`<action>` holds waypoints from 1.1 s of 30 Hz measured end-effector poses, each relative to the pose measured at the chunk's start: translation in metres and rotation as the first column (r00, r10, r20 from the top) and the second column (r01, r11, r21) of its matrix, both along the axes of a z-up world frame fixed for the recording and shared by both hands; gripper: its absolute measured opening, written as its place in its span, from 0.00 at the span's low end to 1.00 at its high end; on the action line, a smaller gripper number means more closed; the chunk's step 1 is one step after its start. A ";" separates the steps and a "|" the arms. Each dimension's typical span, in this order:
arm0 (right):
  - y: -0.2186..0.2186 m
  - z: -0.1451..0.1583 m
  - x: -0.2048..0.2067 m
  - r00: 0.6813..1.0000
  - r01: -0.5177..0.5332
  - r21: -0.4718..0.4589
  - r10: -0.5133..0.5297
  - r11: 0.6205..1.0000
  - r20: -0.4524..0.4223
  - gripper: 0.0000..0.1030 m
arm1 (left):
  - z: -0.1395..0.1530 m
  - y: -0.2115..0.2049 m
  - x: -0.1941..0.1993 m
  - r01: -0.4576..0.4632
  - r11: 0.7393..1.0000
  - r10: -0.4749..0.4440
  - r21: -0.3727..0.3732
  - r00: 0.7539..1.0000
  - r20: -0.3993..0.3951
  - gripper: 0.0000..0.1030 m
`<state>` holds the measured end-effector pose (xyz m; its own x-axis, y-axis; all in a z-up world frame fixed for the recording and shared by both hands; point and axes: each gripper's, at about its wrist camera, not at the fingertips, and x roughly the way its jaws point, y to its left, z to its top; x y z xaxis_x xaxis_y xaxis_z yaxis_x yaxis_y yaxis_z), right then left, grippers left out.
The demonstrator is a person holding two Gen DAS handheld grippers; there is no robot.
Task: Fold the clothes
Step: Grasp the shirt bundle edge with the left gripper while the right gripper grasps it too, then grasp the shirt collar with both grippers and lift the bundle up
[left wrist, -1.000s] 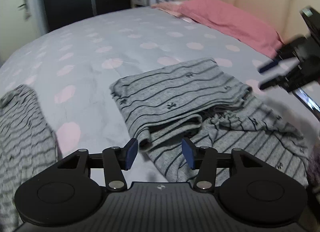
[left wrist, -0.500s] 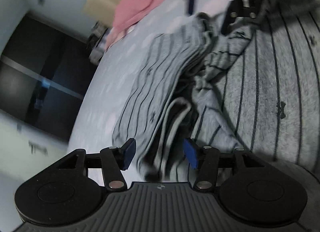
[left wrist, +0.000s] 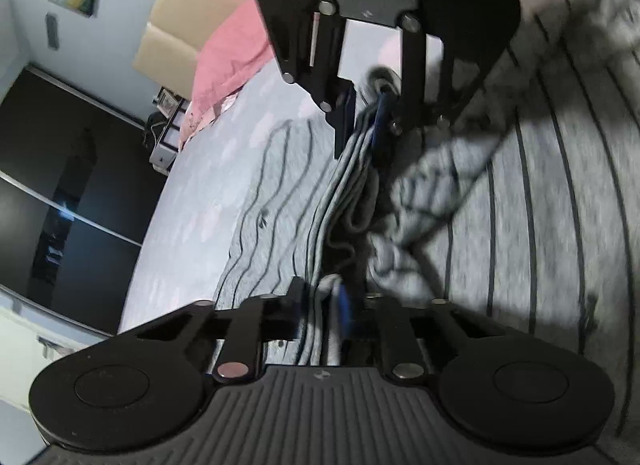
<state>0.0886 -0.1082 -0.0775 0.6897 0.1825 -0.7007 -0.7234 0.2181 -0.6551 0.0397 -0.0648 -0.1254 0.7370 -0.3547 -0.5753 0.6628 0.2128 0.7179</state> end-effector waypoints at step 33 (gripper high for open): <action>-0.018 0.047 -0.110 0.985 0.111 0.291 -0.067 0.950 -0.156 0.54 | 0.078 0.056 -0.120 0.055 0.994 -0.063 -0.089 0.994 -0.091 0.39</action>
<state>-0.0219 -0.1265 -0.0307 0.6097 0.3397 -0.7161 -0.7729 0.4549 -0.4423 -0.0801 -0.0092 -0.0474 0.6575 -0.4473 -0.6063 0.7396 0.2300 0.6325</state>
